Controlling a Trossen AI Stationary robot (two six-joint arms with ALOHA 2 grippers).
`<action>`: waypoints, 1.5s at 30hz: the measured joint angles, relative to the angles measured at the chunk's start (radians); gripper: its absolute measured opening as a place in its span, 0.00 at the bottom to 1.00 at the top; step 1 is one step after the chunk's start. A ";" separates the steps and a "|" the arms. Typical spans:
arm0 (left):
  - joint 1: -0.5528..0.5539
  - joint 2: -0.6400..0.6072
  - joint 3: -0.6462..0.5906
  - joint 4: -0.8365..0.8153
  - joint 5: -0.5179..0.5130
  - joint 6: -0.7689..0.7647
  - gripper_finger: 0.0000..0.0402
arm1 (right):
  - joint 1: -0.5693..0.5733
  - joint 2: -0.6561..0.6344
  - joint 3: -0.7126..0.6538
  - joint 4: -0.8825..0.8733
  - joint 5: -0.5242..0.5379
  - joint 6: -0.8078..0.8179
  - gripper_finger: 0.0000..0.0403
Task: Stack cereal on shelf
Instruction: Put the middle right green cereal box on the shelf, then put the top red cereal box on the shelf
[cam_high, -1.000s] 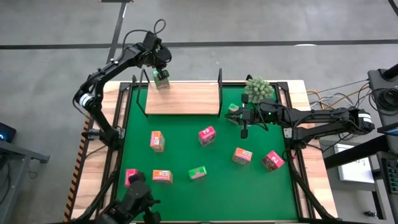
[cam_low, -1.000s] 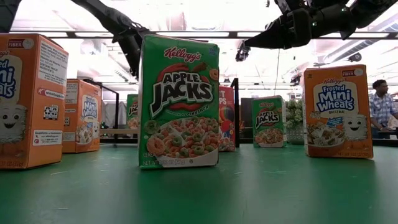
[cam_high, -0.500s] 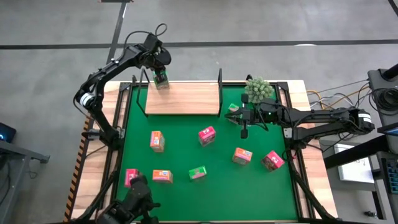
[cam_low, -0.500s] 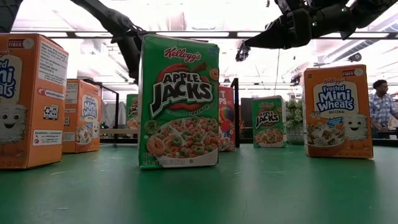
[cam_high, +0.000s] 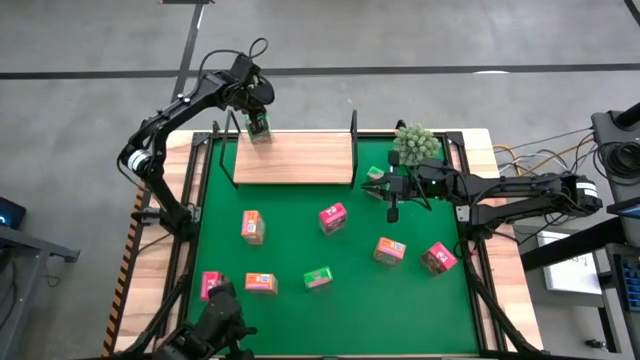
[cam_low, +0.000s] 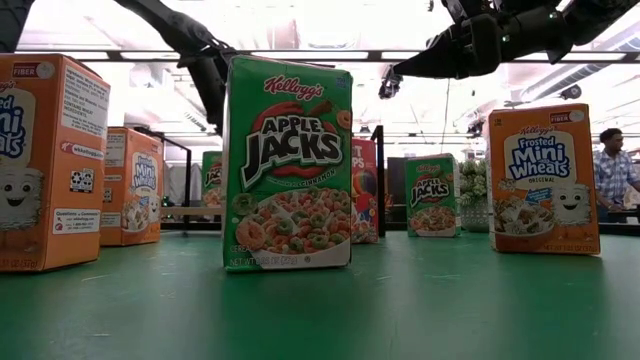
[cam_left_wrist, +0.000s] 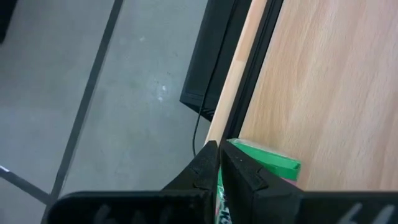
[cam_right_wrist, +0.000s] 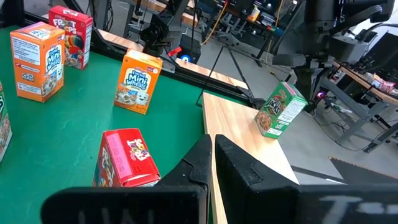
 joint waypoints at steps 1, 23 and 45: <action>0.000 -0.001 0.005 -0.004 0.000 -0.004 0.00 | 0.000 0.000 0.000 0.000 0.000 0.000 0.03; -0.353 -0.379 -0.174 0.139 0.235 -0.315 0.00 | 0.000 0.000 0.022 0.032 0.000 0.058 0.03; -0.516 -0.878 -0.774 0.760 0.230 -0.431 0.00 | 0.003 0.060 0.245 -0.216 -0.002 0.233 0.03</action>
